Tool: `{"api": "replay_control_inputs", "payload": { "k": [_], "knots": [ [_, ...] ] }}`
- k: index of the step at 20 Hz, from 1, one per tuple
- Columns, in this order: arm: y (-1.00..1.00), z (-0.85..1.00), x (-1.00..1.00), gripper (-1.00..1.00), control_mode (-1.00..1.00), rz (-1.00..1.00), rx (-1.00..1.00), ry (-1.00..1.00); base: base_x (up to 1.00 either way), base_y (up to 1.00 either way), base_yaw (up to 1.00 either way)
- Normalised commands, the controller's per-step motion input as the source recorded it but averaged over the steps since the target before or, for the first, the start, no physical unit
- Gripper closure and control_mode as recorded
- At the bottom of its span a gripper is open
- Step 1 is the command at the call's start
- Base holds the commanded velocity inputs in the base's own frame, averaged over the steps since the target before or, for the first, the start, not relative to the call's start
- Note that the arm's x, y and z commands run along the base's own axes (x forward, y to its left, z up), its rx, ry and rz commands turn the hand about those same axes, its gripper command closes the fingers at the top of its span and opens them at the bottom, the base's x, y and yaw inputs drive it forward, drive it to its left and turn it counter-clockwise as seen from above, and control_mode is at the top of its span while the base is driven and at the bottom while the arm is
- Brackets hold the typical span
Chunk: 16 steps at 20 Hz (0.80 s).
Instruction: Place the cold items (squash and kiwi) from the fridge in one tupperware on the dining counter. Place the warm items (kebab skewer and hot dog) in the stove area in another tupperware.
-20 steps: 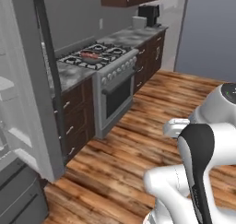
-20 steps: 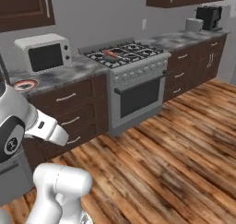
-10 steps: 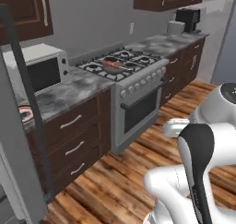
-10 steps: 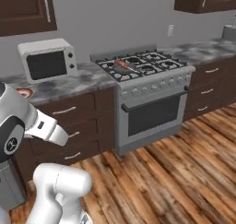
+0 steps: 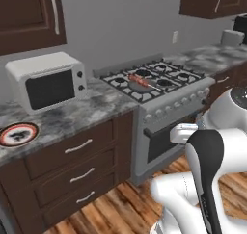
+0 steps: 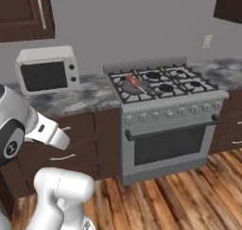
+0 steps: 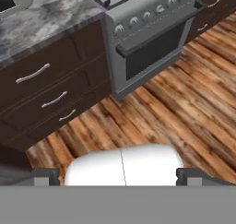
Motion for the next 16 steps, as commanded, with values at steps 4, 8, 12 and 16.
{"api": "replay_control_inputs", "payload": {
  "k": [4, 8, 12, 16],
  "knots": [
    [0.0, 0.0, 0.0, -1.0, 1.0, 0.0, 0.0, 0.0, 1.0, -0.62, 0.35],
    [0.0, 0.0, 0.0, -1.0, 1.0, 0.0, 0.0, 0.0, 1.0, -0.61, 0.33],
    [0.0, 0.0, 0.0, -1.0, 1.0, 0.0, 0.0, 0.0, 1.0, -0.59, 0.36],
    [0.0, 0.0, 0.0, -1.0, 1.0, 0.0, 0.0, 0.0, 0.84, -0.53, 0.44]
  ]
}}
